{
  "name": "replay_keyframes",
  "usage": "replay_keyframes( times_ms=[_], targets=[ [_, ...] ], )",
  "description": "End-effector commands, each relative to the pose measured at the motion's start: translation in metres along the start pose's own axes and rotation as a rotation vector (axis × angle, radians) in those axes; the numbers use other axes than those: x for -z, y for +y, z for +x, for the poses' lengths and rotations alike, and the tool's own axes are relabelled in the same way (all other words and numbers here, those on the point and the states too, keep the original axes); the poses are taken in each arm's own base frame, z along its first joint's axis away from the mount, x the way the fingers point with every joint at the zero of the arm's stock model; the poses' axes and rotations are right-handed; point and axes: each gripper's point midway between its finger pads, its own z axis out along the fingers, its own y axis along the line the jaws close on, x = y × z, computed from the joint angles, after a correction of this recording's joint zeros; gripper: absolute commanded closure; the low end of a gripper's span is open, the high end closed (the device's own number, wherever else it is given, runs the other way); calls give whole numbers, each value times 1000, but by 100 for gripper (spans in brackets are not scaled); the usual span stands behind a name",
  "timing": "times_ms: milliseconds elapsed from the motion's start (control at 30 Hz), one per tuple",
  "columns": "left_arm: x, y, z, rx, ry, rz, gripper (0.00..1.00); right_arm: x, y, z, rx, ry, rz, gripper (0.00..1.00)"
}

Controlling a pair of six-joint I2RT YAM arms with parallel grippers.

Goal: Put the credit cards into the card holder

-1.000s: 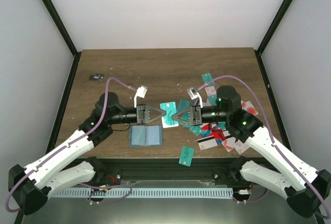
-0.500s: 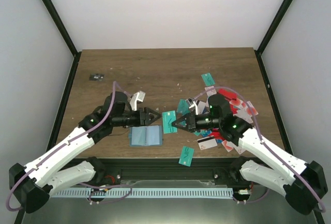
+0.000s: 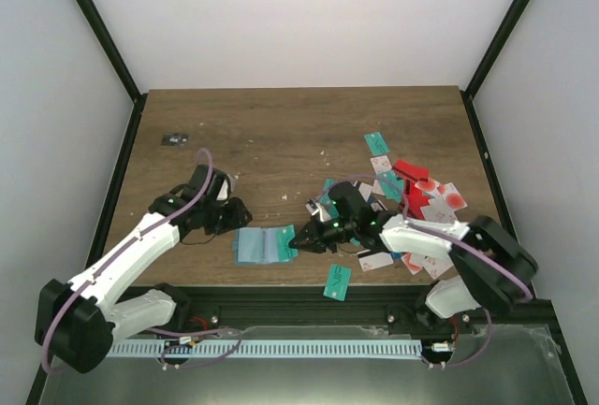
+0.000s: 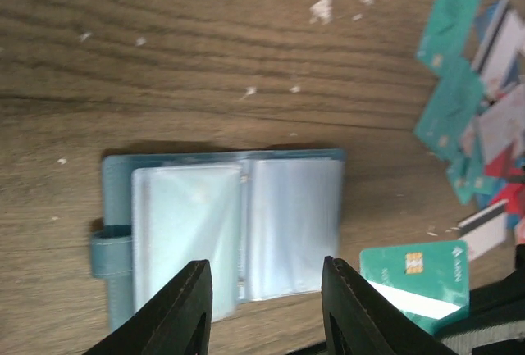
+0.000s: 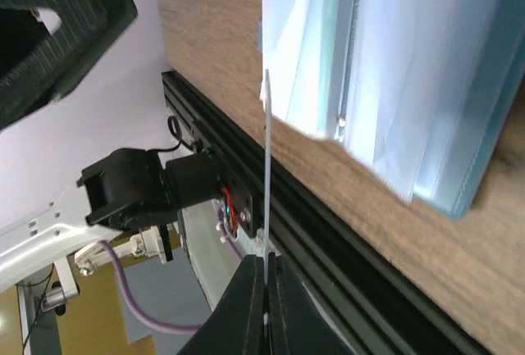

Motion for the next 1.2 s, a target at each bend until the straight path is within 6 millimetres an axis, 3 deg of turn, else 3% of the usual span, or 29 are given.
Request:
replay_keyframes(
  times_ms=[0,267,800,1167],
  targets=[
    [-13,27,7,0,58,-79,62,-21,22,-19,65,19,-73,99],
    [-28,55,10,56,100,-125,65,-51,12,-23,47,91,-60,99],
    [-47,71,21,128,161,-156,70,-77,-9,-21,10,139,-25,99],
    [-56,79,32,153,202,-171,70,-88,-13,-28,17,147,-40,99]
  ],
)
